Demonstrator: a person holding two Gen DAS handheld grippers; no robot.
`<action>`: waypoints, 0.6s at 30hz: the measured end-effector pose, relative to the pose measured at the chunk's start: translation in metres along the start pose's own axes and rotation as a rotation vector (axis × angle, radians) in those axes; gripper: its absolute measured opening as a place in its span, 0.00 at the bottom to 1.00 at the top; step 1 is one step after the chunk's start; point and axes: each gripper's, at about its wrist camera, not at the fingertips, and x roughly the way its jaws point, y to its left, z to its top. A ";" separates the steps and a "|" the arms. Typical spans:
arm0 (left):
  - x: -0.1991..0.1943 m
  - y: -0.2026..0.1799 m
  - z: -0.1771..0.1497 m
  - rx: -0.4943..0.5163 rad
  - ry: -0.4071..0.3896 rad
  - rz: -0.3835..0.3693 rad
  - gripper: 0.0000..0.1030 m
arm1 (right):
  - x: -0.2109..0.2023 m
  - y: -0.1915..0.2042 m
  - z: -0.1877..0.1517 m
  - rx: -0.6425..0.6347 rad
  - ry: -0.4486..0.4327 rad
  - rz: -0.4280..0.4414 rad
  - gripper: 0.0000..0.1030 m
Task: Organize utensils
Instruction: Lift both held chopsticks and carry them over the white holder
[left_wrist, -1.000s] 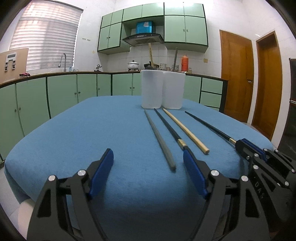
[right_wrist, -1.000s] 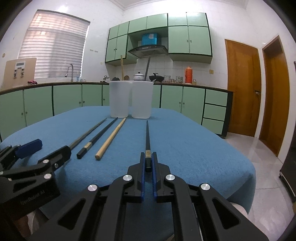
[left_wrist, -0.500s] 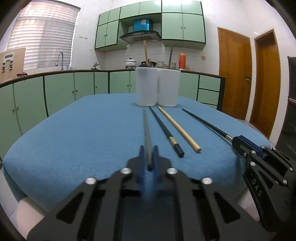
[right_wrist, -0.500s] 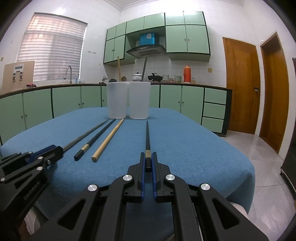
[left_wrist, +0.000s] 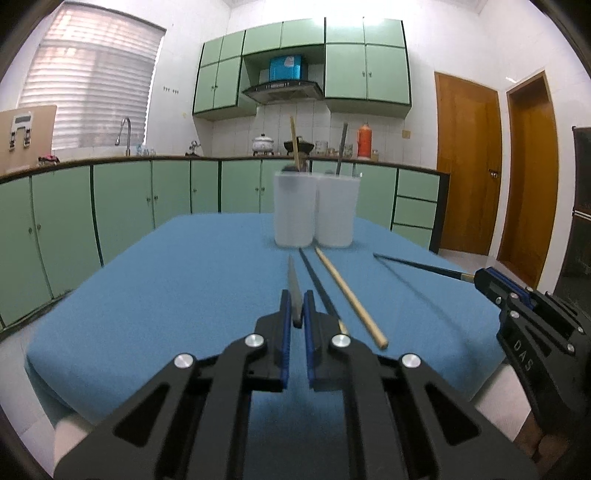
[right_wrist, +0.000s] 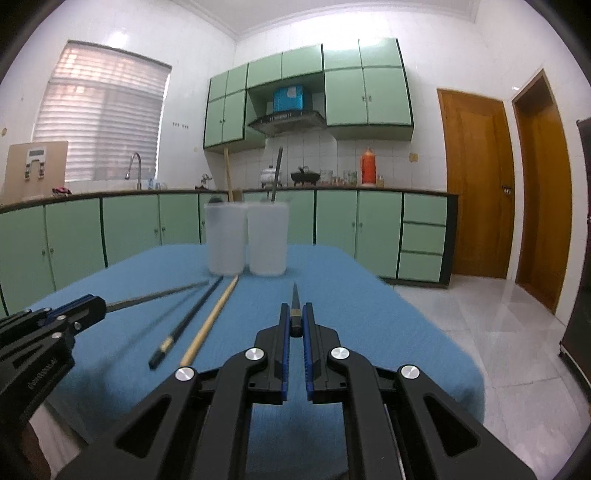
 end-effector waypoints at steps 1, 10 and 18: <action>-0.002 0.000 0.005 0.002 -0.014 0.000 0.06 | -0.001 -0.001 0.004 -0.002 -0.010 0.002 0.06; -0.007 0.006 0.056 0.001 -0.082 -0.010 0.06 | 0.001 -0.006 0.053 0.011 -0.069 0.067 0.06; -0.003 0.014 0.098 -0.010 -0.111 -0.018 0.05 | 0.013 -0.012 0.105 0.040 -0.068 0.137 0.06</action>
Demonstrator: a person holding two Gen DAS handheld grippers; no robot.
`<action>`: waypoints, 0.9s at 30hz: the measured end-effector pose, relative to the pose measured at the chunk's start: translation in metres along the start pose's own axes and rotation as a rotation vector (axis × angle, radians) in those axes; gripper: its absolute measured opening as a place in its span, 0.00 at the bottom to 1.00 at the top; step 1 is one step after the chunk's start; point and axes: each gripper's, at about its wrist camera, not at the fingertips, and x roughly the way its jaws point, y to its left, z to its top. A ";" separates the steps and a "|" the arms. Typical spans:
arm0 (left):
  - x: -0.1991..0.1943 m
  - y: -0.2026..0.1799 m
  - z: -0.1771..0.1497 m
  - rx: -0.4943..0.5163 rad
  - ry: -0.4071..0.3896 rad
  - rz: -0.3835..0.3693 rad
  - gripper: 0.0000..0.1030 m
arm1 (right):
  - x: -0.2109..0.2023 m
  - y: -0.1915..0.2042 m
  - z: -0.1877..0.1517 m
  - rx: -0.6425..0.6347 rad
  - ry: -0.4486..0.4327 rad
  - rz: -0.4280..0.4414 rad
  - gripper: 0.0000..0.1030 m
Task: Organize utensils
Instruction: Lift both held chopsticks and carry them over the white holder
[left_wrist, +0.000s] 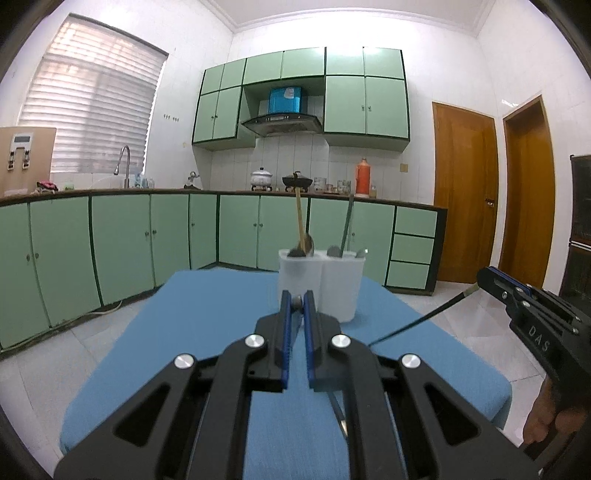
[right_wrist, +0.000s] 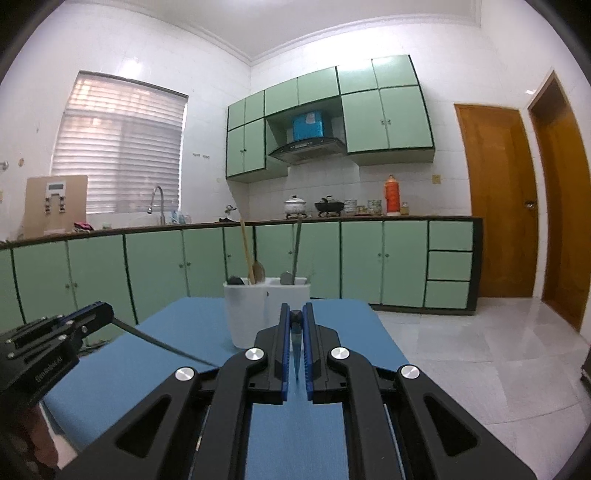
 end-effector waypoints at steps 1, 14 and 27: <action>0.001 0.001 0.005 -0.001 -0.002 -0.002 0.05 | 0.002 -0.001 0.004 0.007 0.004 0.009 0.06; 0.018 0.005 0.053 0.001 0.001 -0.018 0.05 | 0.039 -0.001 0.063 0.028 0.067 0.098 0.06; 0.043 0.009 0.111 -0.013 -0.030 -0.093 0.05 | 0.062 0.001 0.126 0.003 0.039 0.154 0.06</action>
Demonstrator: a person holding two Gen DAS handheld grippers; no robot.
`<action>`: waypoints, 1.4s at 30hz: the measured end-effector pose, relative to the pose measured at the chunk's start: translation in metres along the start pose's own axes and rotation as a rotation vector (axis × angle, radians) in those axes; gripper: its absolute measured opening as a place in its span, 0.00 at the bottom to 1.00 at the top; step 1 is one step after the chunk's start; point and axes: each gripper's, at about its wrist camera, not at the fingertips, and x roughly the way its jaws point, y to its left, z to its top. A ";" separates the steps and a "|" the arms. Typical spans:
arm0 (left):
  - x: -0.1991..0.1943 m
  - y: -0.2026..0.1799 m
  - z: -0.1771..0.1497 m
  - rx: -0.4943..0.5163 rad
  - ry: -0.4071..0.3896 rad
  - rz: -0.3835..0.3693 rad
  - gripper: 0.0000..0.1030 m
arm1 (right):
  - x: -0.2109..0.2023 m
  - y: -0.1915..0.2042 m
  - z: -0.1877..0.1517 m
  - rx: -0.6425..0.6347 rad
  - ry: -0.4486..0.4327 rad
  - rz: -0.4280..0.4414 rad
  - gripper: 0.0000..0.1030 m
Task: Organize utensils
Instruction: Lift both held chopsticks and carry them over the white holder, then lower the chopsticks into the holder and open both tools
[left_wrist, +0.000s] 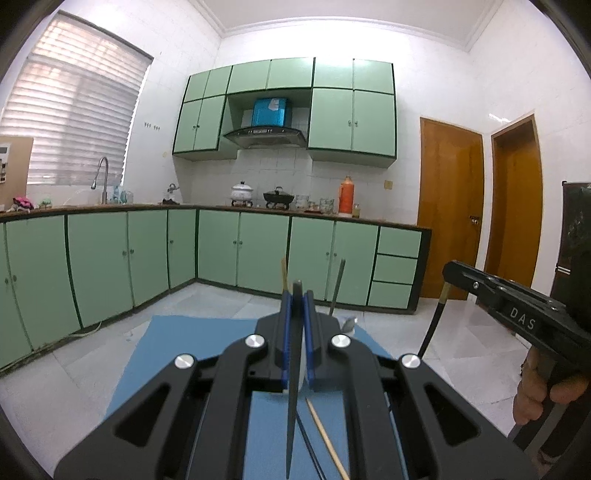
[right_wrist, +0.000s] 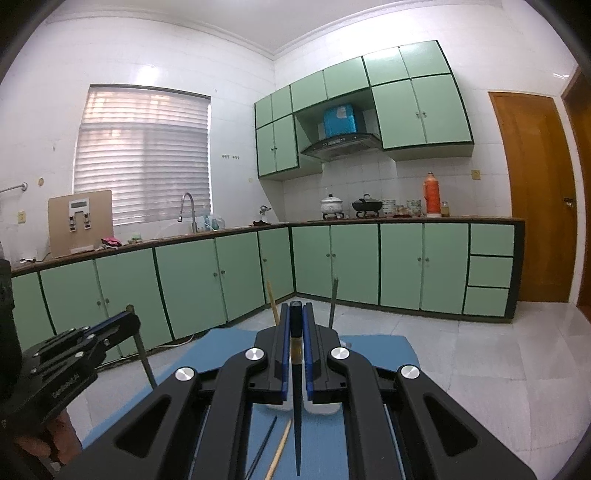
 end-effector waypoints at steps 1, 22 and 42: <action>0.003 0.000 0.006 0.001 -0.007 -0.004 0.05 | 0.003 0.000 0.005 -0.002 0.000 0.005 0.06; 0.114 -0.011 0.109 -0.015 -0.190 -0.024 0.05 | 0.101 -0.021 0.105 -0.005 -0.042 -0.009 0.06; 0.212 0.004 0.058 -0.041 -0.089 -0.014 0.05 | 0.199 -0.049 0.056 0.029 0.076 -0.035 0.06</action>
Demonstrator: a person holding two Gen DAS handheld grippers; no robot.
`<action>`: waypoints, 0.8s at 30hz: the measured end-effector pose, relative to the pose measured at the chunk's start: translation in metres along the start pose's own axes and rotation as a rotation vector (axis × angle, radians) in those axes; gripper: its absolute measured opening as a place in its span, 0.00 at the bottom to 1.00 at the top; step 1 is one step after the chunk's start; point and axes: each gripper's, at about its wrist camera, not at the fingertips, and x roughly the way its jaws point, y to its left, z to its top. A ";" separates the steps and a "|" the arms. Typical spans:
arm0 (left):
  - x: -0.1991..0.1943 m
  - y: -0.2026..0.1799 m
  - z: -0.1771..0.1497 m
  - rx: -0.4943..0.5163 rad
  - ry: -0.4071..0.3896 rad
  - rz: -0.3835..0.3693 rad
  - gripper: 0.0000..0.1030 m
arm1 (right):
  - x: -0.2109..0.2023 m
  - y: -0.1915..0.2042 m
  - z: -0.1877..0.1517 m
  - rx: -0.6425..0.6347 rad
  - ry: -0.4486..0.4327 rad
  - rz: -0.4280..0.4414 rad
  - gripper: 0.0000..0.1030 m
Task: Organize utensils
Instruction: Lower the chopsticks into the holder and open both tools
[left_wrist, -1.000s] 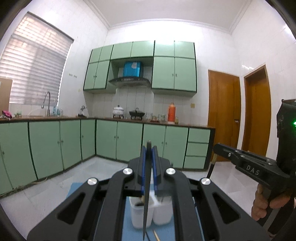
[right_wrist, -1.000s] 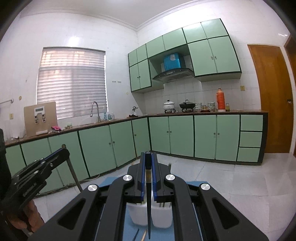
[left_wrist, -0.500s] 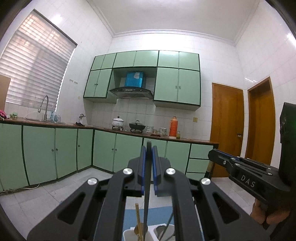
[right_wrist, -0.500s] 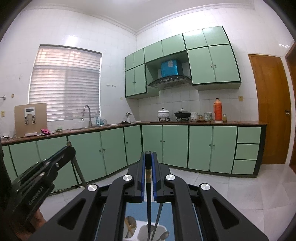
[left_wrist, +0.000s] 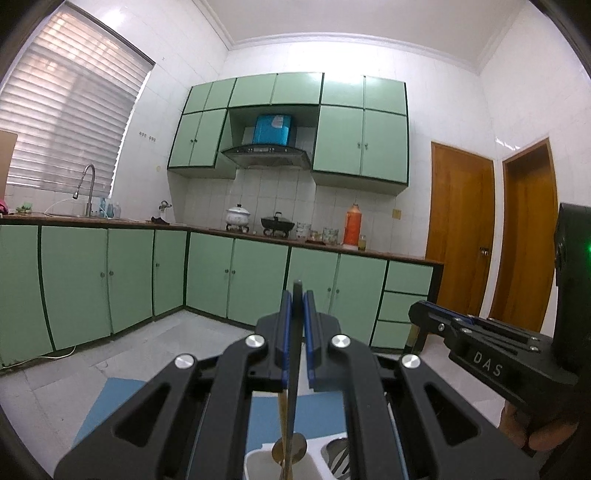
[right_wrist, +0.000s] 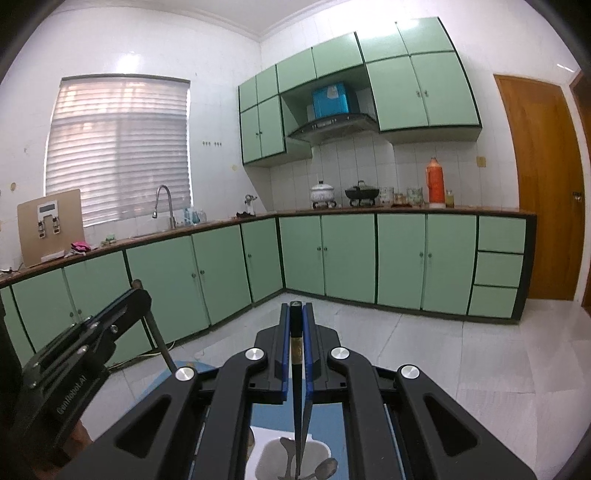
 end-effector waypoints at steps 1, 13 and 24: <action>0.002 0.000 -0.003 0.002 0.008 0.000 0.05 | 0.003 -0.001 -0.002 0.002 0.005 0.000 0.06; 0.016 0.005 -0.040 0.005 0.102 0.001 0.05 | 0.020 -0.014 -0.040 0.057 0.075 0.015 0.06; 0.020 0.006 -0.061 0.020 0.145 0.005 0.05 | 0.021 -0.019 -0.057 0.079 0.086 0.014 0.06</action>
